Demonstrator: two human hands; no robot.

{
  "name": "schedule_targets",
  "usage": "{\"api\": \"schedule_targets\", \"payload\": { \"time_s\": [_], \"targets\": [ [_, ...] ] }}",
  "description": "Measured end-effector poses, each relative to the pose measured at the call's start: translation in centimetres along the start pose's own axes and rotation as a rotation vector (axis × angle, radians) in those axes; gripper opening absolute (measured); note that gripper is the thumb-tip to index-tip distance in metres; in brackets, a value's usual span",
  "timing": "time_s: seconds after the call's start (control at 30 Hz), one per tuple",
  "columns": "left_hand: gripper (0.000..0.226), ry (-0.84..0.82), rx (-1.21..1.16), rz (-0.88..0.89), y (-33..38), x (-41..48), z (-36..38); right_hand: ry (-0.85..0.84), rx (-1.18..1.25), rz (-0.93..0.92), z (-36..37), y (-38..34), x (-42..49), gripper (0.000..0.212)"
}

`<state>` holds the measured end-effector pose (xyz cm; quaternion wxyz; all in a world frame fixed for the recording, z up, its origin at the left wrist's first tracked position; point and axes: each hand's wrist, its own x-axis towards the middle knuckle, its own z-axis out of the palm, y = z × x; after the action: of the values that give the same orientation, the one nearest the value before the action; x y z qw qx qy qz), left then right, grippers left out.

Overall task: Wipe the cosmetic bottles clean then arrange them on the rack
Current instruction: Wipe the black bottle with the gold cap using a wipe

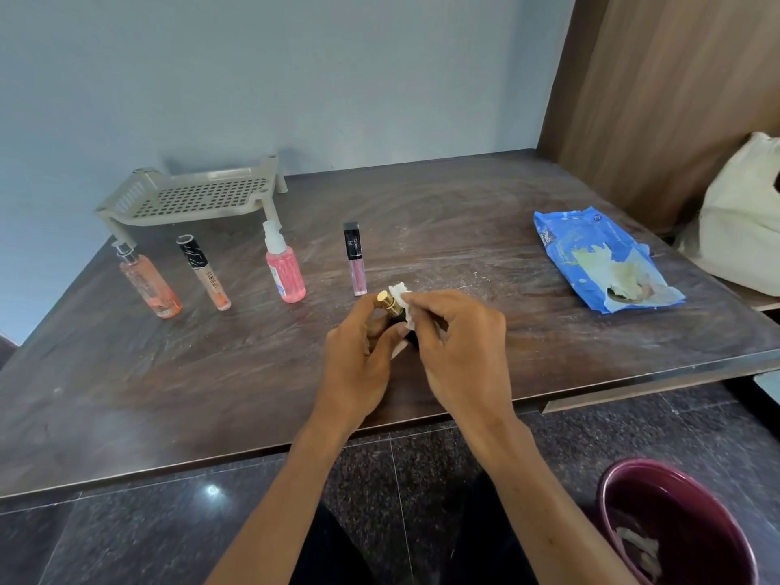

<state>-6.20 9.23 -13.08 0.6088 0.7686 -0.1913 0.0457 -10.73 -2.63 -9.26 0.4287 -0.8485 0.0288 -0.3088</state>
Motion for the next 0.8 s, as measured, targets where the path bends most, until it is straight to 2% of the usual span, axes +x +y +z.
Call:
{"api": "schedule_targets", "payload": {
  "time_s": [0.1,0.27,0.43,0.57,0.7,0.8],
  "targets": [
    [0.028,0.002,-0.031,-0.011,0.3,-0.1,0.0,0.025,-0.011,0.038,0.2,1.0,-0.6,0.02],
    [0.029,-0.002,0.049,0.031,0.1,0.0,0.1,-0.019,-0.102,0.11,-0.6,2.8,-1.2,0.016],
    [0.032,-0.011,0.014,0.038,0.2,-0.2,0.1,-0.013,-0.064,-0.003,-0.2,0.5,-0.2,0.018],
    [0.033,-0.005,-0.022,0.016,0.2,-0.2,0.1,0.038,-0.022,0.016,0.3,1.0,-1.0,0.021],
    [0.024,0.002,0.056,0.063,0.3,-0.1,0.3,0.035,-0.091,0.103,-0.2,2.8,-2.1,0.019],
    [0.018,0.025,0.126,0.119,0.6,-0.1,0.4,0.012,-0.121,0.084,-0.3,2.3,-1.8,0.018]
  ]
}}
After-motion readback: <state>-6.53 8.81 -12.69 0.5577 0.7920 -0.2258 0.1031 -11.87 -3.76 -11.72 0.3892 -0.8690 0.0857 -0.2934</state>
